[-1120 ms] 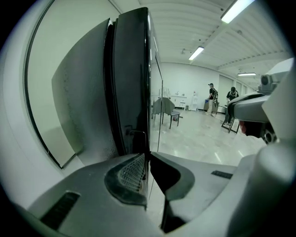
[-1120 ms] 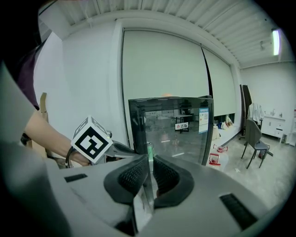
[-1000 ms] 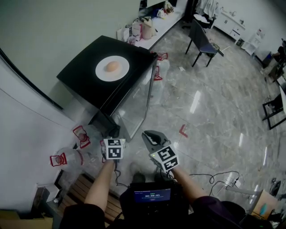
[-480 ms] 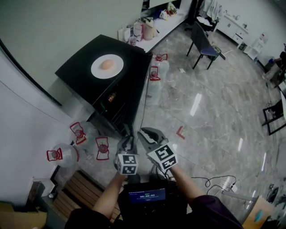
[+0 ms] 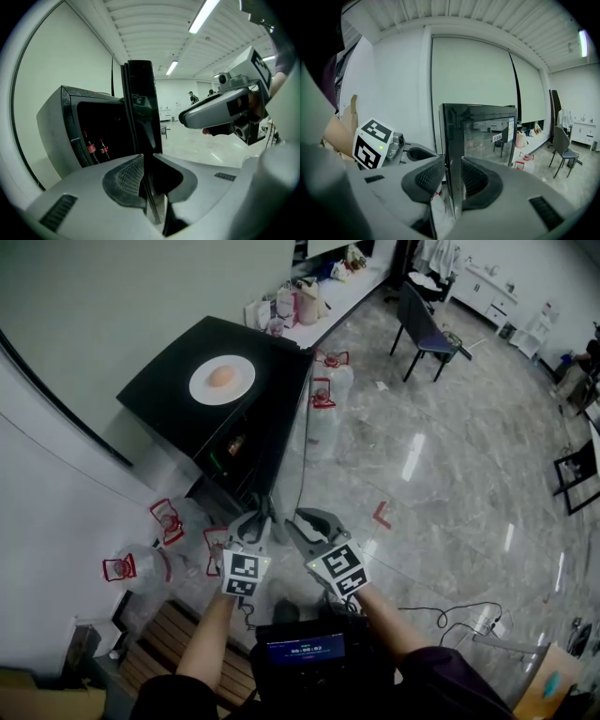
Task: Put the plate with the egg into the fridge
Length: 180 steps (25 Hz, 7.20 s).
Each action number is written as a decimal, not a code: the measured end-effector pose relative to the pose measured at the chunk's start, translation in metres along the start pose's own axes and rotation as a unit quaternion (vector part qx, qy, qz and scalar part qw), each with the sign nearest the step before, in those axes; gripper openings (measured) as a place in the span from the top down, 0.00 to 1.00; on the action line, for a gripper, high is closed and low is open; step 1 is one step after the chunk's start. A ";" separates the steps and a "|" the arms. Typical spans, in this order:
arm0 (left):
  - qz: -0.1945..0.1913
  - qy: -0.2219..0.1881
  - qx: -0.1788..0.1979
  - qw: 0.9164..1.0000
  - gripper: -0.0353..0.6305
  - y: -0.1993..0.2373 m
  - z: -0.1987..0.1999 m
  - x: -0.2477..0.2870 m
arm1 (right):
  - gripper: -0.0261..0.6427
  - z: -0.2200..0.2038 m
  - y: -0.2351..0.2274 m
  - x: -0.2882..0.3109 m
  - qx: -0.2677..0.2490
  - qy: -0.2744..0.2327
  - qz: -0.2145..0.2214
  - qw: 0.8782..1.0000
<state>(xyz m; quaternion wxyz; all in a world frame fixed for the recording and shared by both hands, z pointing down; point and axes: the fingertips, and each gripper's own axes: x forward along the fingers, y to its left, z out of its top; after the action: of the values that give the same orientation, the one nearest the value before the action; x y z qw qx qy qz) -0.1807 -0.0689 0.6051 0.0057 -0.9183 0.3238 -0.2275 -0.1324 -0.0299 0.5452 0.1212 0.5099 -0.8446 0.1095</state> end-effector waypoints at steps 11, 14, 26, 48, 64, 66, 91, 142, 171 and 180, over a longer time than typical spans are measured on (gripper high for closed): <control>-0.083 -0.025 0.082 0.993 0.89 -0.045 0.010 0.011 | 0.66 0.035 -0.006 -0.010 0.012 -0.051 -0.083 0.995; -0.127 -0.041 0.097 0.986 0.89 -0.071 0.013 0.018 | 0.62 0.033 -0.018 -0.022 0.030 -0.061 -0.128 0.989; -0.230 -0.081 0.084 0.966 0.89 -0.128 0.061 0.042 | 0.67 0.014 -0.101 -0.097 0.046 -0.045 -0.306 0.950; -0.146 -0.109 -0.037 0.983 0.89 -0.160 0.208 0.207 | 0.68 0.006 -0.393 -0.162 -0.028 -0.058 -0.002 0.998; -0.046 -0.105 -0.027 0.993 0.89 -0.128 0.263 0.259 | 0.68 0.031 -0.492 -0.124 -0.051 -0.047 0.096 0.993; -0.041 -0.107 -0.024 0.993 0.89 -0.124 0.264 0.258 | 0.67 0.030 -0.496 -0.133 -0.035 -0.060 0.073 0.995; 0.156 -0.084 -0.034 0.984 0.93 0.084 0.207 0.041 | 0.68 0.108 -0.208 0.014 -0.180 -0.111 0.147 0.966; -0.039 0.127 0.017 0.991 0.93 0.280 0.196 0.114 | 0.88 0.171 -0.143 0.160 0.555 -0.048 0.127 0.821; 0.087 -0.110 -0.030 0.990 0.93 0.115 0.275 0.040 | 0.94 0.121 -0.204 0.044 0.607 -0.074 0.126 0.781; 0.152 -0.114 -0.098 0.977 0.93 0.065 0.229 0.041 | 0.94 0.072 -0.222 0.017 0.628 -0.042 0.140 0.764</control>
<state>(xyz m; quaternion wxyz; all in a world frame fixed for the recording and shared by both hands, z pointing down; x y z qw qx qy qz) -0.0951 -0.1760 0.4067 -0.0127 -0.8742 0.4779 -0.0849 0.0500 -0.1672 0.4960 -0.2782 0.3521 -0.6534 0.6097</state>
